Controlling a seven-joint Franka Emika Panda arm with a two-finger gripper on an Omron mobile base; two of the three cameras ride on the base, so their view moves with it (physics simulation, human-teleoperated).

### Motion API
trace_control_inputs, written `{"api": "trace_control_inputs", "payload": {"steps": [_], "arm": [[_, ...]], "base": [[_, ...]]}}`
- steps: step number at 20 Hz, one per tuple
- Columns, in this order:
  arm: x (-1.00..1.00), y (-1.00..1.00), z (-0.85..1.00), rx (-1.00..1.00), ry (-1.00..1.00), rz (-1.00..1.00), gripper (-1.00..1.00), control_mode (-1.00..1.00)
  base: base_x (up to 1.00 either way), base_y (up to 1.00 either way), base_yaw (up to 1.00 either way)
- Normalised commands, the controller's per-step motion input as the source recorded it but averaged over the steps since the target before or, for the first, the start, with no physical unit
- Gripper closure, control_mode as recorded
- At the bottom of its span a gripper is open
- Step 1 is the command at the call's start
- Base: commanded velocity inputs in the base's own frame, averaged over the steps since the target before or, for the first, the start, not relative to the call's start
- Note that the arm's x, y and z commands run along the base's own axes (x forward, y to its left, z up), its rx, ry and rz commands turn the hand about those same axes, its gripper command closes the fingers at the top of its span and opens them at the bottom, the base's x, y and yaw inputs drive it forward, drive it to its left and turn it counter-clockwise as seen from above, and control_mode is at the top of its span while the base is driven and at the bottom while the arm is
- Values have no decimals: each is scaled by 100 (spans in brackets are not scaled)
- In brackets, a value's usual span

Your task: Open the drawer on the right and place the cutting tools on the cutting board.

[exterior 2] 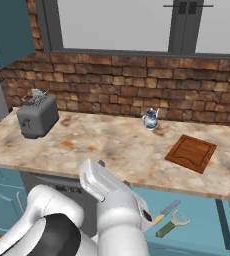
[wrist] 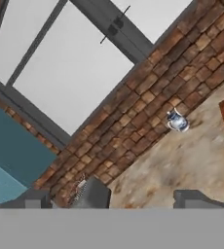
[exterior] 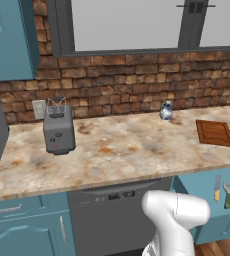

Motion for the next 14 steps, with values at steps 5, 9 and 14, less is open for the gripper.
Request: {"api": "trace_control_inputs", "payload": {"steps": [5, 9, 14], "arm": [[100, 0, 3, -35, 46, -17, -100, -100], [100, 0, 3, -28, 57, -15, -100, -100], [100, 0, 0, -24, 78, -13, -100, -100]], "base": [[0, 0, 0], [0, 0, 0], [0, 0, 0]]}}
